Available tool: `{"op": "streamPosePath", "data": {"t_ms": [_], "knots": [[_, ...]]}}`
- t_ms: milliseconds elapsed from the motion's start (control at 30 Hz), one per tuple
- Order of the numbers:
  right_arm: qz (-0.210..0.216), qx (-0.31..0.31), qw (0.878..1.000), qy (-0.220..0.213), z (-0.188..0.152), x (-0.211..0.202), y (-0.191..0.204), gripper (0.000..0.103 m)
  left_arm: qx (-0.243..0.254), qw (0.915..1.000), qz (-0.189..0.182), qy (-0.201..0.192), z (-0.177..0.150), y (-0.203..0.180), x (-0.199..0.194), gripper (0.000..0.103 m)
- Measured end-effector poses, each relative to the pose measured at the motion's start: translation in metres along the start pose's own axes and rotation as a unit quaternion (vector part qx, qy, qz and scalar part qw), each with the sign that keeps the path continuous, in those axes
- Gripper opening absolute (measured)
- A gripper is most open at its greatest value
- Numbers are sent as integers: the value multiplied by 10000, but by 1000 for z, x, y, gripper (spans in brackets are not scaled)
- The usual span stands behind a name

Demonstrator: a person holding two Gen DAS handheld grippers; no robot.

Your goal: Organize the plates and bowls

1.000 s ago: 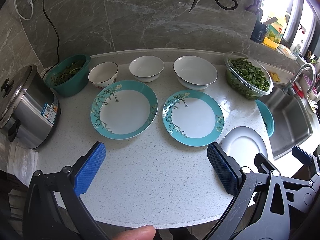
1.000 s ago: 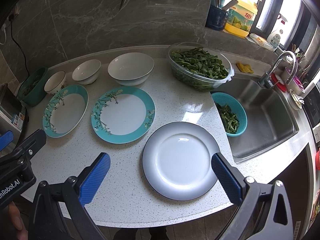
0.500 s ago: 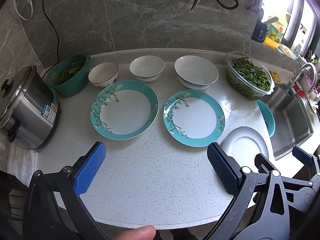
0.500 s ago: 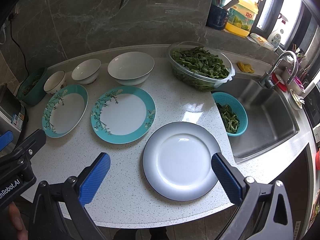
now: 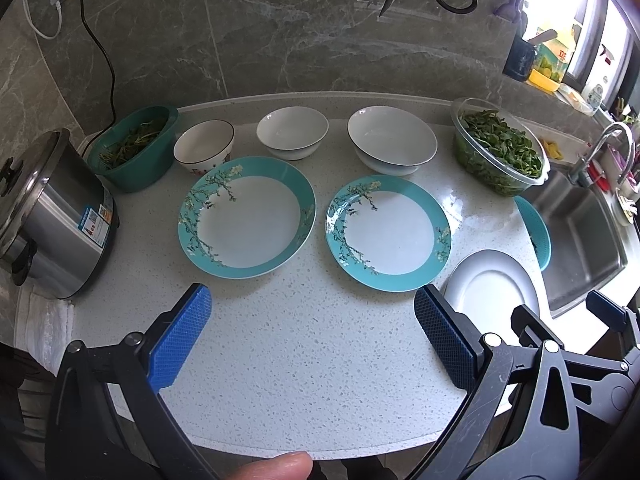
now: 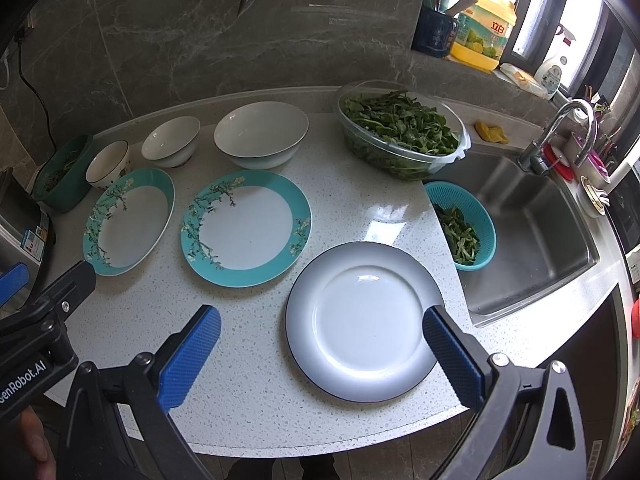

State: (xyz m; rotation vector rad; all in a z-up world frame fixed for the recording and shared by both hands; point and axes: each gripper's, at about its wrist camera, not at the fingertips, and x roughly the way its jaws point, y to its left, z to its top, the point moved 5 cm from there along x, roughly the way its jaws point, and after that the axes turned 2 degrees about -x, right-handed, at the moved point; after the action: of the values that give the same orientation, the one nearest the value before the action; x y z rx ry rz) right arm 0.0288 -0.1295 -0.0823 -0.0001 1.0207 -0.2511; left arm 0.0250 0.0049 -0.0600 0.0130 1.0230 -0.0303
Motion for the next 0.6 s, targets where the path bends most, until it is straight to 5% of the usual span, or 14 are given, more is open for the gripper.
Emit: {"op": "streamPosePath", "data": {"t_ms": [600], "knots": [[-56, 75, 9999, 65, 2, 5, -5, 103, 76, 9999, -66, 69, 3, -1, 10, 103]]}}
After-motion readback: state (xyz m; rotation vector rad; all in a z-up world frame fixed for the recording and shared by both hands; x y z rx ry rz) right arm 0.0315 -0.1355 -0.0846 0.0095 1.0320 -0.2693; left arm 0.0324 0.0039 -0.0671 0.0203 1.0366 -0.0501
